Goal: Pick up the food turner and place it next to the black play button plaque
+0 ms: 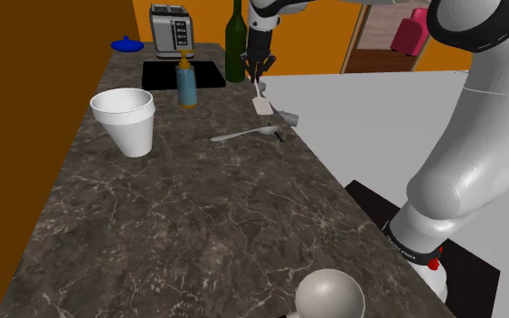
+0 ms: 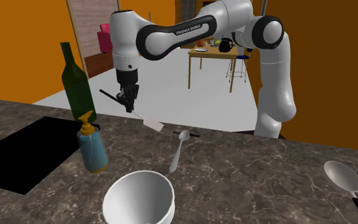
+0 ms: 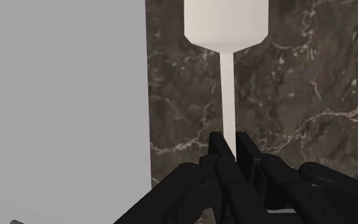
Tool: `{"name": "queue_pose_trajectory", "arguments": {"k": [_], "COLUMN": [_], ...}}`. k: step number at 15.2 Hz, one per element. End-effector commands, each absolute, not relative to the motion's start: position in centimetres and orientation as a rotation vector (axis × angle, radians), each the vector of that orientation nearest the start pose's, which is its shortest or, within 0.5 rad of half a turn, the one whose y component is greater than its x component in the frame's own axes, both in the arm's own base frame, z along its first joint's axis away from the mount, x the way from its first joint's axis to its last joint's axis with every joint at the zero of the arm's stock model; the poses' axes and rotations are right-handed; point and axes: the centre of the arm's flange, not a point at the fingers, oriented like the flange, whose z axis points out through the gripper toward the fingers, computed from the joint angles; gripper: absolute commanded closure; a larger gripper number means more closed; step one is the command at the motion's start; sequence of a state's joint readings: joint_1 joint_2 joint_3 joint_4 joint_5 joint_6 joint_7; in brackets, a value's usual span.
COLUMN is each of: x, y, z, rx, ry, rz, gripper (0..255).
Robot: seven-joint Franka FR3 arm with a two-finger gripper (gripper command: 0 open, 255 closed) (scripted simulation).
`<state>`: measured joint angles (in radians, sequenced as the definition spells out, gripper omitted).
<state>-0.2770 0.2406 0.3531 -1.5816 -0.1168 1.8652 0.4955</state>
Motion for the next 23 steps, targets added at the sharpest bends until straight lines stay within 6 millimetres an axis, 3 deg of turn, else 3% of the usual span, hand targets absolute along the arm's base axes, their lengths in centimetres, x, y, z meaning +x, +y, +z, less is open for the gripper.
{"name": "queue_pose_trajectory", "arguments": {"k": [1,9,17,18,23], "x": [63.9,63.9,63.9,63.9,63.9], "y": [2.0,2.0,2.0,2.0,2.0], "z": [49.9,45.6,45.6,45.6,45.6], "rx": [-3.09,-3.09,-3.09,-3.09,-3.09], "ry": [0.627,0.627,0.627,0.627,0.627], "rz": [-0.103,-0.103,-0.103,-0.103,-0.103], "gripper": [255,255,255,0,0]}}
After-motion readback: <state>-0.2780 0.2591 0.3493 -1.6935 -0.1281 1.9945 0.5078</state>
